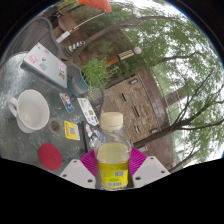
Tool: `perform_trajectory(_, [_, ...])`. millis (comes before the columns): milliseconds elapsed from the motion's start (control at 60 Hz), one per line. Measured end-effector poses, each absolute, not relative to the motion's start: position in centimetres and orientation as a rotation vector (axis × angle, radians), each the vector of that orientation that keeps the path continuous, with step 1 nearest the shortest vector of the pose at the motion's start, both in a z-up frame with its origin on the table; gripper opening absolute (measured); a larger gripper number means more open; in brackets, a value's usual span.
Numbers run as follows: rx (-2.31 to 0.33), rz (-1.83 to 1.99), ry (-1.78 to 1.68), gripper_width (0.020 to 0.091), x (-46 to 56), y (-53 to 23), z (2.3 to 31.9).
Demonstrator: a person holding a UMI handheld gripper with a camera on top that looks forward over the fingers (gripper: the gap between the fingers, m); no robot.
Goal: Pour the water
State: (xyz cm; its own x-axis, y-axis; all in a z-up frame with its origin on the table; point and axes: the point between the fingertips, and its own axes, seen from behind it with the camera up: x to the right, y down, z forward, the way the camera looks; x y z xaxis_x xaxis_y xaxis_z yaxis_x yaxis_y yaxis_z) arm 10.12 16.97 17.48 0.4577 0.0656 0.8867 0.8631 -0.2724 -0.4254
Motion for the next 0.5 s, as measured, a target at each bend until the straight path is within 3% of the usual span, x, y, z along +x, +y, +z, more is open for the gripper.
perform_trajectory(67, [-1.523, -1.140, -1.129, 0.0370, 7.3, 18.3, 18.9])
perform_trajectory(217, [-1.151, -1.464, -1.631, 0.0369, 1.6, 18.3, 14.7])
perform_trajectory(300, [-0.990, -1.547, -1.855, 0.0369, 0.6, 19.8, 14.4])
perform_trajectory(500, [-0.877, -1.624, -1.981, 0.0371, 0.0, 19.7, 14.6])
